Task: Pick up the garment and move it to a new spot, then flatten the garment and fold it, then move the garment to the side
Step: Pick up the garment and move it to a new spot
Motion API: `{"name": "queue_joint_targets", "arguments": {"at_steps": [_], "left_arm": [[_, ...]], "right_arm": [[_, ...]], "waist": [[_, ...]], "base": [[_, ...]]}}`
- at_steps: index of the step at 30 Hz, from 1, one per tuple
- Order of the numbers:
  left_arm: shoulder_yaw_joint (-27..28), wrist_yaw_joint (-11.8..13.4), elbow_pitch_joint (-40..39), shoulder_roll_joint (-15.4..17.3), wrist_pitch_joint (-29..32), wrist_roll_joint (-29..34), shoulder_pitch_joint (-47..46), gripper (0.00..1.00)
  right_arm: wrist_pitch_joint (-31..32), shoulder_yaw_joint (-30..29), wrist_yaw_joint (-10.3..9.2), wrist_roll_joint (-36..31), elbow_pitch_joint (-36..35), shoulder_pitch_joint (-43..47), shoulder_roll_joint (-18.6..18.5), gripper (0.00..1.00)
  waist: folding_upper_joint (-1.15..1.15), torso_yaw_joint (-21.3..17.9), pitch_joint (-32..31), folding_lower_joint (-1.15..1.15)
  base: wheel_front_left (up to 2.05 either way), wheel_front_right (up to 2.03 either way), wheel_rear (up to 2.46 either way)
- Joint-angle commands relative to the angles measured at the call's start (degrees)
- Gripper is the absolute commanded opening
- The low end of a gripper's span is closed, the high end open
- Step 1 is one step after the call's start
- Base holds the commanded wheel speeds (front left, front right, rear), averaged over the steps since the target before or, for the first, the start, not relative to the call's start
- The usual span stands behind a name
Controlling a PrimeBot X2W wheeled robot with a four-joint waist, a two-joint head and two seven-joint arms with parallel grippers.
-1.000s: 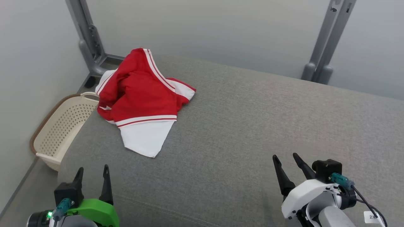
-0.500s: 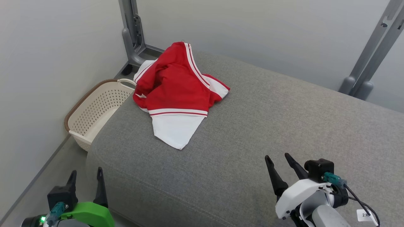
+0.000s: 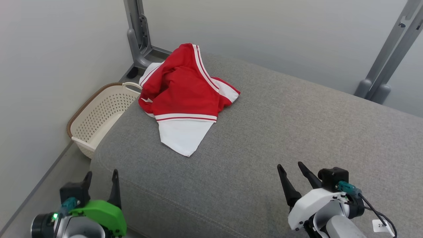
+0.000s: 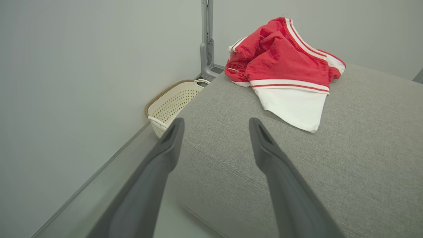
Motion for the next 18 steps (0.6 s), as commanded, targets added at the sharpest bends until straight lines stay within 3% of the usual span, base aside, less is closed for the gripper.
{"name": "queue_joint_targets", "arguments": {"at_steps": [1, 4, 11, 18], "left_arm": [[-0.27, -0.46, 0.45, 0.07, 0.44, -0.29, -1.79, 1.00], [-1.40, -2.54, 3.41, -0.29, 3.03, -1.00, -6.69, 1.00], [-1.17, -6.65, 13.72, -1.92, 12.25, -5.30, -24.42, 1.00], [0.56, -8.35, 19.89, -1.33, 20.73, -9.26, -38.17, 1.00]], "right_arm": [[-0.12, -0.16, 0.00, -0.01, -0.07, -0.01, -0.24, 1.00], [0.68, -0.13, 0.00, -1.03, -0.98, 0.06, -0.23, 1.00], [5.45, -1.12, 0.00, -6.49, -7.98, -2.74, -0.29, 1.00], [10.86, -2.09, 0.00, -11.39, -16.71, -3.40, -0.28, 1.00]], "waist": [[0.00, 0.01, 0.12, 0.00], [0.00, -0.71, 1.16, 0.00], [0.00, -6.62, 9.48, 0.00], [0.00, -11.60, 17.49, 0.00]], "base": [[0.00, 0.00, 0.00], [0.00, 0.00, 0.00], [0.00, 0.00, 0.00], [0.00, 0.00, 0.00]]}}
